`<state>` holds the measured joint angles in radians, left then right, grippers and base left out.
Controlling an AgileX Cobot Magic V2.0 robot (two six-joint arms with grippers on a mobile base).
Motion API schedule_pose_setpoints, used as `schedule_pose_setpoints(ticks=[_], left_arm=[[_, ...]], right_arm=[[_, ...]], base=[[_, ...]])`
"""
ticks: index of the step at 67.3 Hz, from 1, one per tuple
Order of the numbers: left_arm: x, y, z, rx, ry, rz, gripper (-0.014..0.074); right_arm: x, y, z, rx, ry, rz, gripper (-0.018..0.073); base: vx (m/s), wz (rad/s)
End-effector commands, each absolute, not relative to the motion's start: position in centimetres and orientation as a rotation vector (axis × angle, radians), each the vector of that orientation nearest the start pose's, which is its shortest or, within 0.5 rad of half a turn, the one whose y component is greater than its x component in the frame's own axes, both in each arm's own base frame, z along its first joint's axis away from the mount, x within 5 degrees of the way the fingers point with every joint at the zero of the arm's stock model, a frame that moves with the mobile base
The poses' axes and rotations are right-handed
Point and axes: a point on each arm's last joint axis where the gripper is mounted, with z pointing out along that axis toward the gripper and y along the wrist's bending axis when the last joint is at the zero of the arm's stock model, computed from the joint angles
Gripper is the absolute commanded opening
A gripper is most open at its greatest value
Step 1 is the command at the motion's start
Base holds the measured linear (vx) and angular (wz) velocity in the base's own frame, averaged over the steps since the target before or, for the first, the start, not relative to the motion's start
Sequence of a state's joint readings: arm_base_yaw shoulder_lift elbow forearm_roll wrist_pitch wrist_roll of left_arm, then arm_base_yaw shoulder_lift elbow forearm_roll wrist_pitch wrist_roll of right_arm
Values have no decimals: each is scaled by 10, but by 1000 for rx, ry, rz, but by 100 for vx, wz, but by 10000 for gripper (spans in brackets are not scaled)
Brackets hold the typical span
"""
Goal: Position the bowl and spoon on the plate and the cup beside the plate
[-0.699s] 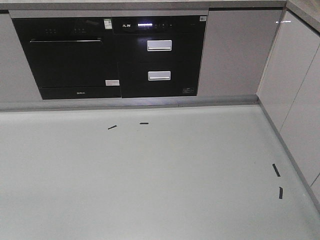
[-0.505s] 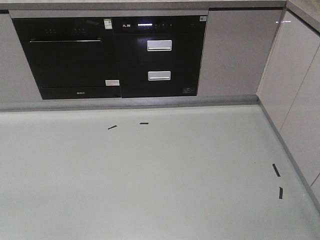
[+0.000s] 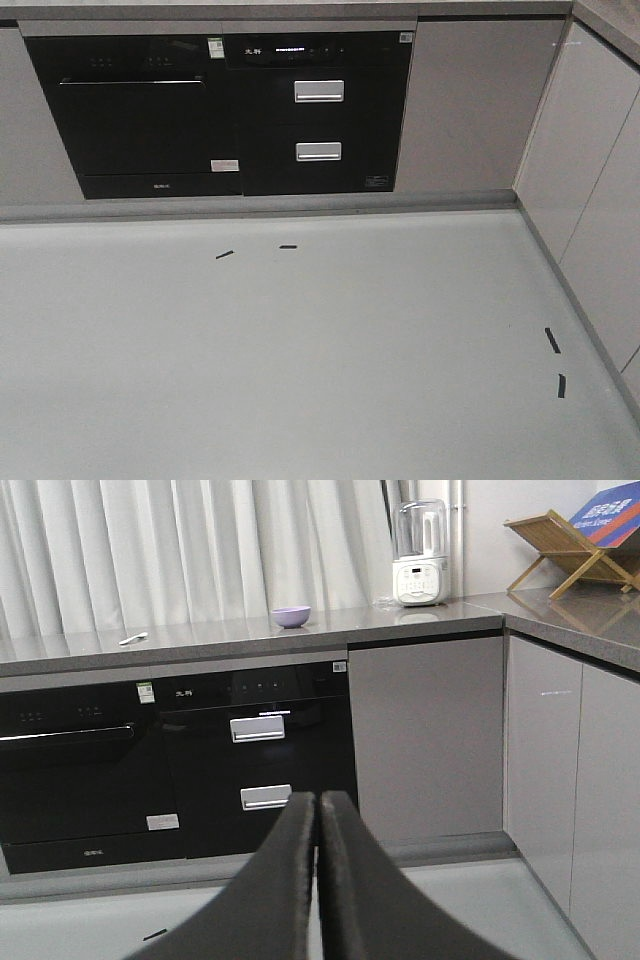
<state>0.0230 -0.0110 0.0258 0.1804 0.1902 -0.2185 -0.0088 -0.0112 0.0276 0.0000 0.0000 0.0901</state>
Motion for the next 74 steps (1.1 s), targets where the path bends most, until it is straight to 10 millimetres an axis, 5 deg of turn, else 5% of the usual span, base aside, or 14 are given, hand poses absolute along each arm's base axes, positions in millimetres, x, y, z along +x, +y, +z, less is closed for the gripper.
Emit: schedule_pose_setpoints(ticks=[1, 74], left_arm=[[55, 3, 198, -75, 1589, -5, -6], [55, 3, 198, -75, 1589, -5, -6]], right_arm=[[55, -1, 210, 66, 1424, 60, -6], [55, -1, 210, 66, 1424, 60, -6]], base=[[0, 0], [0, 0]])
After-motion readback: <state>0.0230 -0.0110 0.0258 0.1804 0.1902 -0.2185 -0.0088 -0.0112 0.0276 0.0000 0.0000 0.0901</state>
